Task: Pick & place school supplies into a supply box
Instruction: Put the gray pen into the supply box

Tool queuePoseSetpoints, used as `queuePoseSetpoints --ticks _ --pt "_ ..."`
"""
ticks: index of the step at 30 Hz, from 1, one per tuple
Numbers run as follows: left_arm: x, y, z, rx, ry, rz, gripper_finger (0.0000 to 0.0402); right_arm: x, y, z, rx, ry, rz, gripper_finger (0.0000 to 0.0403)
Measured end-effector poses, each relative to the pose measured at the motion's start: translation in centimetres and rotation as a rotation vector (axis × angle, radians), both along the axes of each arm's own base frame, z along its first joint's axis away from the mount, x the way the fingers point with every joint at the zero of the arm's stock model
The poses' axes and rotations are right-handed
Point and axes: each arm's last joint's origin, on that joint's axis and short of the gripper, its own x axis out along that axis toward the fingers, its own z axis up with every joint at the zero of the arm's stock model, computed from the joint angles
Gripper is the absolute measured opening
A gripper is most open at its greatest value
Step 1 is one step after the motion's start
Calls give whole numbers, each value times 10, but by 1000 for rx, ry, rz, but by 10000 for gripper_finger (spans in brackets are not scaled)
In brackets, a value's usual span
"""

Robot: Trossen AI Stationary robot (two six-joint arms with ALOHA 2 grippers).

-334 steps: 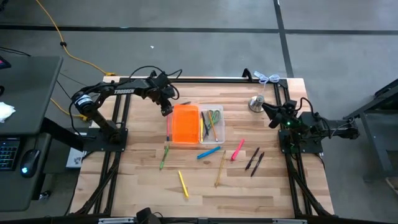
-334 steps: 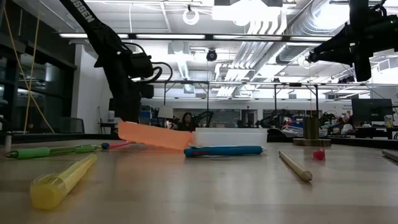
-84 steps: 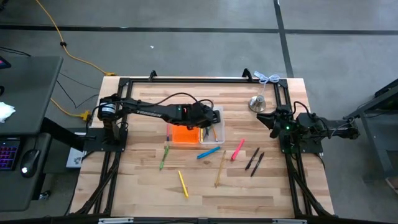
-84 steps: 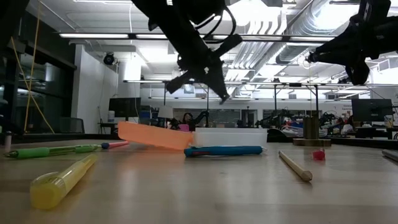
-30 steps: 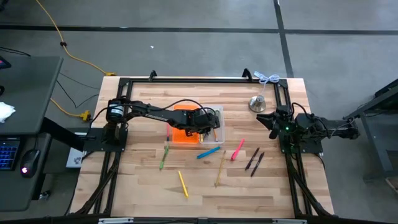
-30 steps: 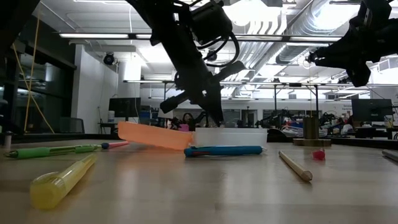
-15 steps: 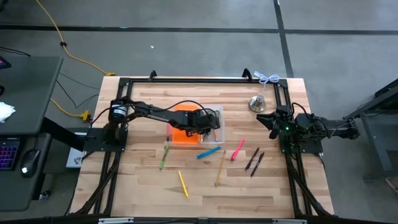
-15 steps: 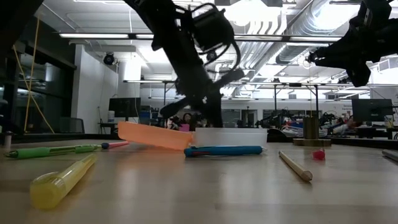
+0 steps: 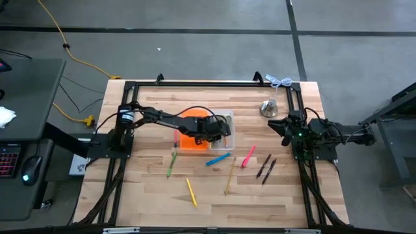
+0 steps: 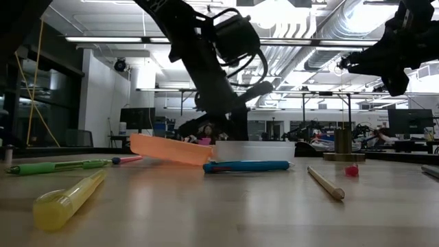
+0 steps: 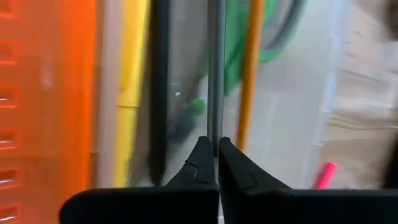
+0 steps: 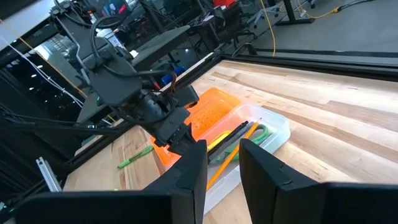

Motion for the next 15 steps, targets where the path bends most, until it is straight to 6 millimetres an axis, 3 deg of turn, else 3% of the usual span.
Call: queuePoseSetpoints --ticks 15 --pt "1 0 2 14 -15 -20 145 0 0 0 3 0 18 71"
